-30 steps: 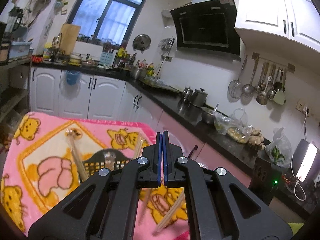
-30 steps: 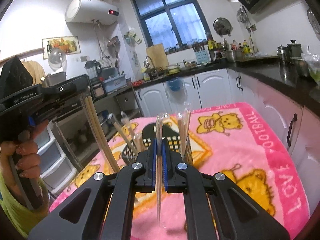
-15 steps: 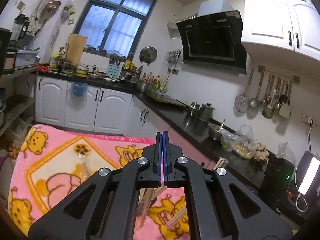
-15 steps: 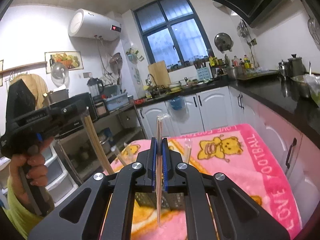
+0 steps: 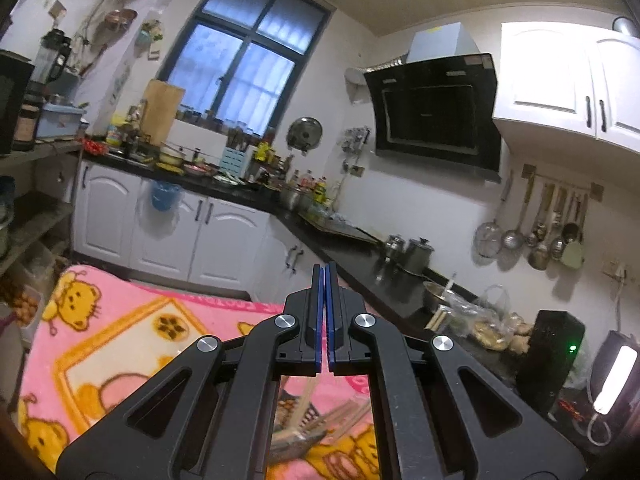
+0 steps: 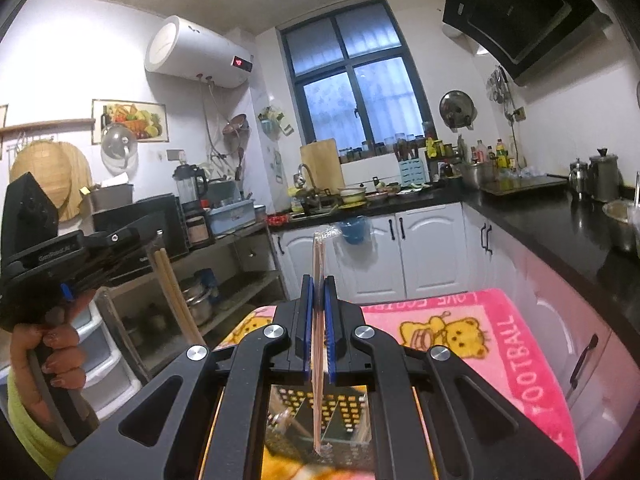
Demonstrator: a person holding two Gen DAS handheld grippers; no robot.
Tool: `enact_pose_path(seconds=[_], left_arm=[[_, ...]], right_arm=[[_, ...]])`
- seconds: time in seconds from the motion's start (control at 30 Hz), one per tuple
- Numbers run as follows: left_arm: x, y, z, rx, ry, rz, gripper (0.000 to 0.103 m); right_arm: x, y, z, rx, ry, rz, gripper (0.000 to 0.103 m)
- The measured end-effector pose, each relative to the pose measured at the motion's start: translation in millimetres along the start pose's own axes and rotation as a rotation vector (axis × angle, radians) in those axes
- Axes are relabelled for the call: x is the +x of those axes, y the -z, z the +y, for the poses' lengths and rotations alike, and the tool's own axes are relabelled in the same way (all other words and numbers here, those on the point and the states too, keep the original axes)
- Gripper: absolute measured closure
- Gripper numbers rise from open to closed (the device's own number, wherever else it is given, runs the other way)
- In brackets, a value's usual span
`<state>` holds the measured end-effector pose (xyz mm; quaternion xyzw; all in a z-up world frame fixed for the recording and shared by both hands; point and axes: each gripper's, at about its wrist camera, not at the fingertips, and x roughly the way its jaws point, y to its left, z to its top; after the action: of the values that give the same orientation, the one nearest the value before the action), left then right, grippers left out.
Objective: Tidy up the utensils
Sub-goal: 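Lift the left tool's chopstick over the caddy while the right tool carries its chopstick there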
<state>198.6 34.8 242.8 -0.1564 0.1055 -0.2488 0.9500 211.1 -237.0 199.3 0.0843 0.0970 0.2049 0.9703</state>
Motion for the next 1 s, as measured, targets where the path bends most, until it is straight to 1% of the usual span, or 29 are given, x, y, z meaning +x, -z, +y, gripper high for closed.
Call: enact_pose_path(seconds=[0.2, 0.37, 0.53, 0.73, 0.87, 1.0], left_arm=[[18.7, 4.6, 16.1, -0.011, -0.025, 0.011, 0.103], [40.3, 18.4, 27.7, -0.014, -0.028, 0.059, 0.103], [52.9, 34.4, 35.1, -0.007, -0.036, 0.076, 0.103], [66.0, 55.6, 41.5, -0.002, -0.032, 0.116, 0.103], [72.4, 70.1, 42.2, 0.017, -0.044, 0.143, 0.103], [76.8, 81.8, 40.5, 0.051, -0.082, 0.163, 0.103]], right_arm=[[24.6, 0.7, 1.9, -0.045, 0.042, 0.004, 0.097], [48.0, 16.5, -2.4, -0.057, 0.059, 0.042, 0.097], [72.4, 33.3, -5.3, -0.054, 0.082, 0.079, 0.097], [84.3, 49.9, -9.1, -0.033, 0.085, 0.099, 0.097], [87.7, 61.0, -9.5, -0.024, 0.079, 0.123, 0.097], [89.0, 70.4, -8.5, -0.028, 0.079, 0.144, 0.097]])
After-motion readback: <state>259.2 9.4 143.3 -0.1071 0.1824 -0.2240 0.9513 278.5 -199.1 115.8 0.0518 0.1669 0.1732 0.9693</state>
